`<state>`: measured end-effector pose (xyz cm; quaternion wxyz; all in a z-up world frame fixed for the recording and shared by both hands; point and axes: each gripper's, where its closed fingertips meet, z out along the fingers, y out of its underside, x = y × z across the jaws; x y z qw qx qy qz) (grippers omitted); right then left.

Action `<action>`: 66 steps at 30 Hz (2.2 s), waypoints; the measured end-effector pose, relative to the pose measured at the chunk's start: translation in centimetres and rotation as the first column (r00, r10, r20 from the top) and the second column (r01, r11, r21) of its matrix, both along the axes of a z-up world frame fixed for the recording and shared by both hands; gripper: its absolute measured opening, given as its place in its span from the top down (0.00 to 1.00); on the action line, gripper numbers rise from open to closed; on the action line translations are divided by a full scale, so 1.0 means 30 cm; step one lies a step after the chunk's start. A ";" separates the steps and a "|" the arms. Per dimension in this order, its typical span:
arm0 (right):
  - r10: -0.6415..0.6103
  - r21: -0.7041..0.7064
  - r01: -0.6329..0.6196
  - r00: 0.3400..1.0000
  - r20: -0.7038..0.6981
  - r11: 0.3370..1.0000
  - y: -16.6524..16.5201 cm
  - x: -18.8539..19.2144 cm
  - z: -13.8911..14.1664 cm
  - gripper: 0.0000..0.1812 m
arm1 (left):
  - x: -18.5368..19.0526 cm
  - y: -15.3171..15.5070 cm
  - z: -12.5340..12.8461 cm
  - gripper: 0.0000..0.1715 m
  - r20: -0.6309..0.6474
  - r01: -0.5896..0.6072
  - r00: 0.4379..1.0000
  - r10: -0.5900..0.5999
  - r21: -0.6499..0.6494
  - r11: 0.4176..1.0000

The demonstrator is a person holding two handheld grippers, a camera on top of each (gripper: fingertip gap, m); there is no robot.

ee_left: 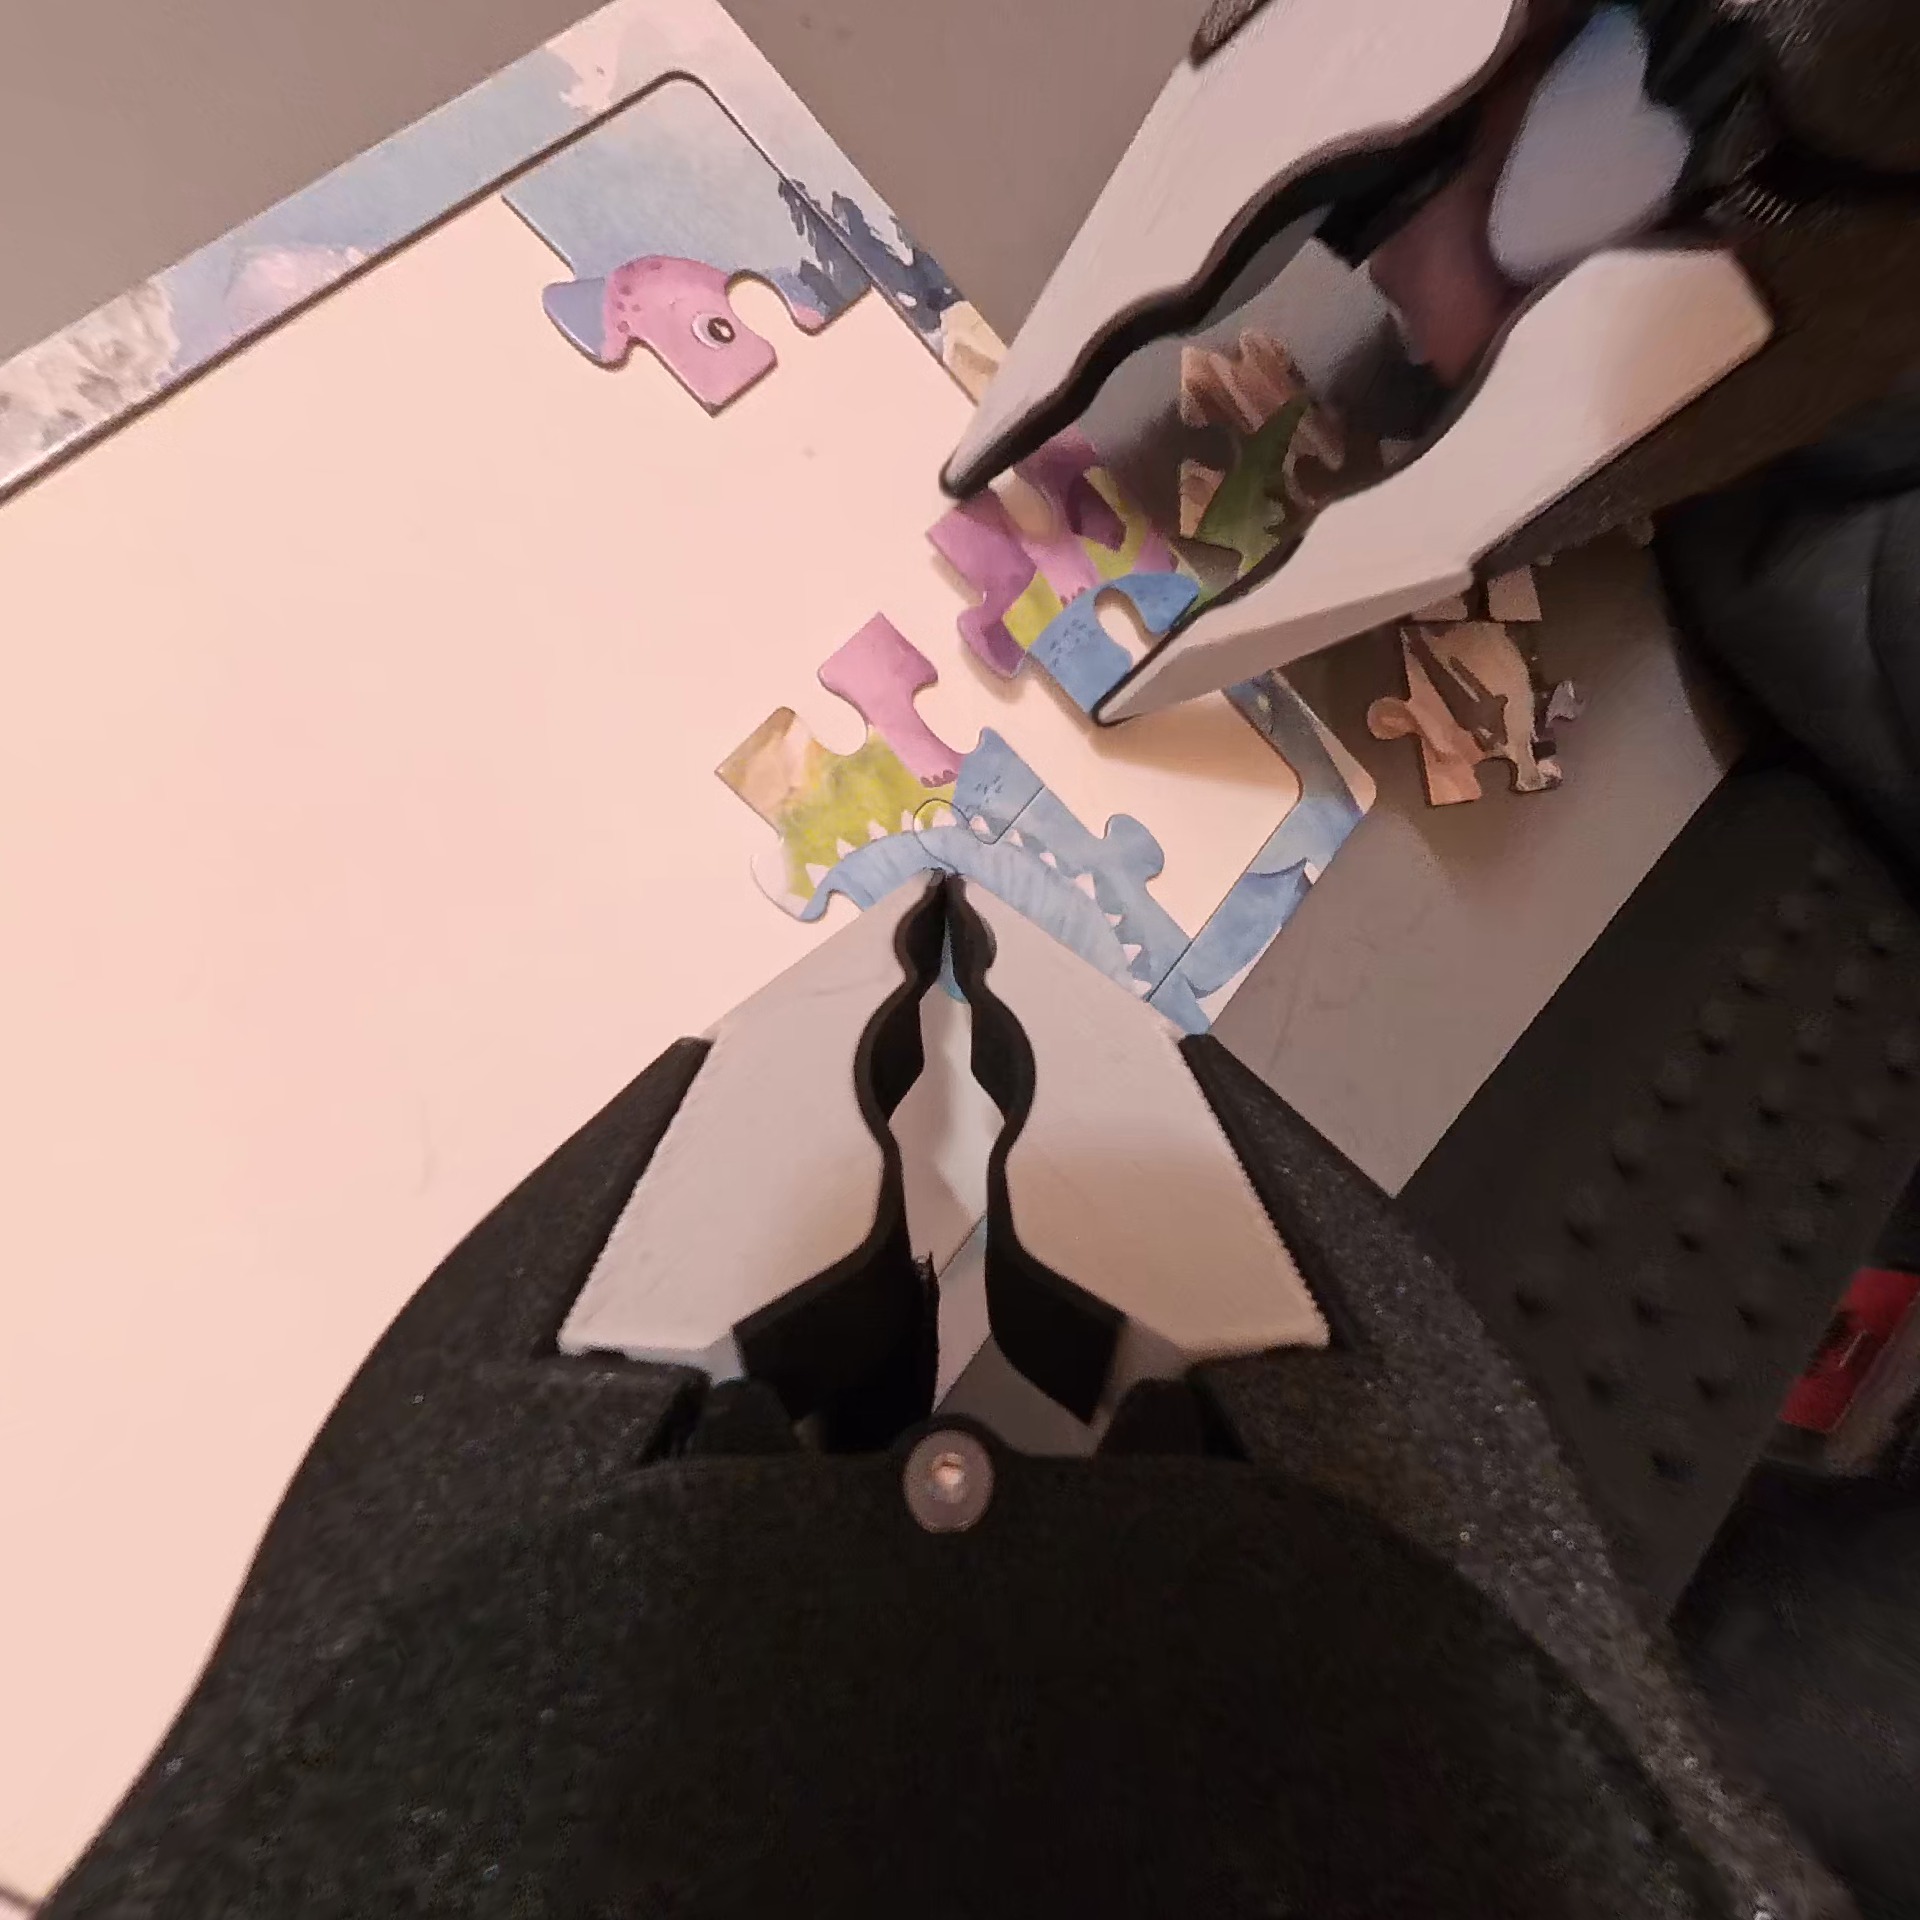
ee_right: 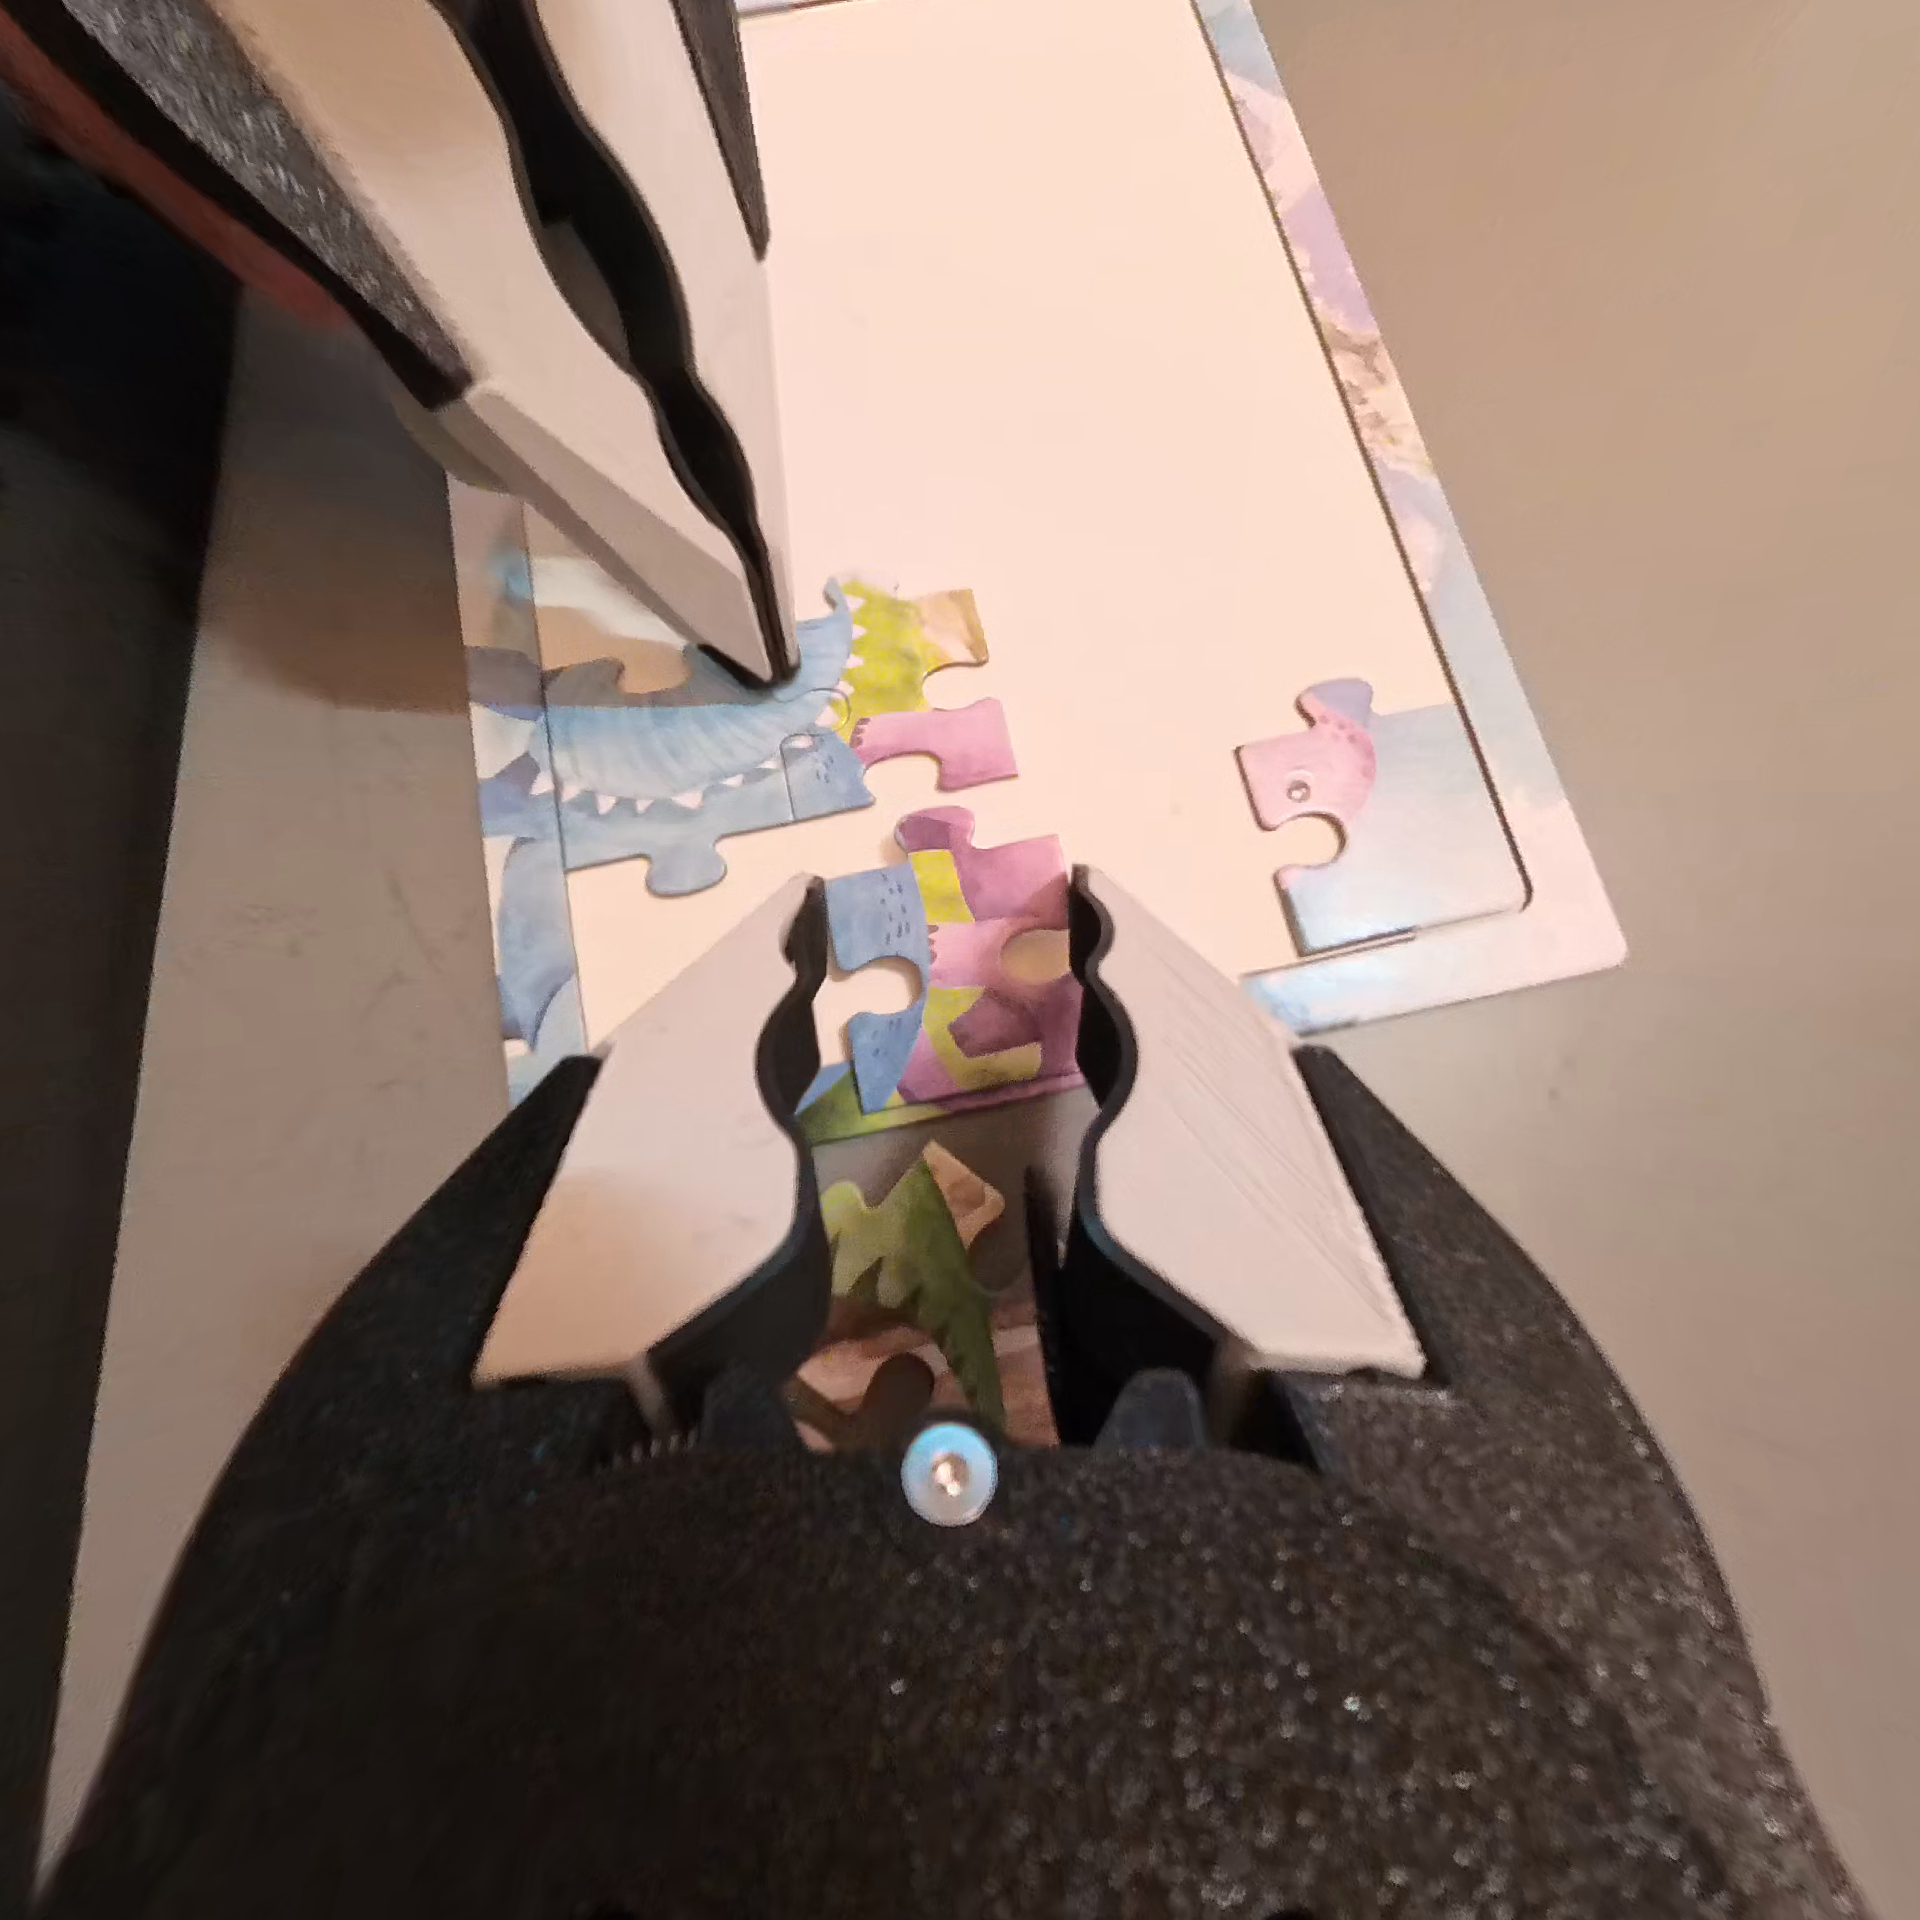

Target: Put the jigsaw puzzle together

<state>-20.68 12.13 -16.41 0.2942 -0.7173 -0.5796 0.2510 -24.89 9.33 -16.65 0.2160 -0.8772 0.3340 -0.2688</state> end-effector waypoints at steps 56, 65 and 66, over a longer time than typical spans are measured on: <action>-0.254 0.049 0.254 0.967 -0.005 0.966 0.050 0.135 0.042 1.00 | -0.062 -0.022 -0.008 1.00 -0.007 -0.067 0.998 0.066 -0.059 0.996; -0.285 0.023 0.284 0.956 0.063 0.959 0.060 0.163 -0.021 1.00 | -0.014 -0.068 -0.007 1.00 0.022 -0.043 0.999 0.045 -0.080 0.996; -0.286 0.019 0.286 0.956 0.060 0.958 0.060 0.163 -0.021 1.00 | -0.009 -0.068 -0.008 1.00 0.021 -0.040 0.999 0.042 -0.079 0.996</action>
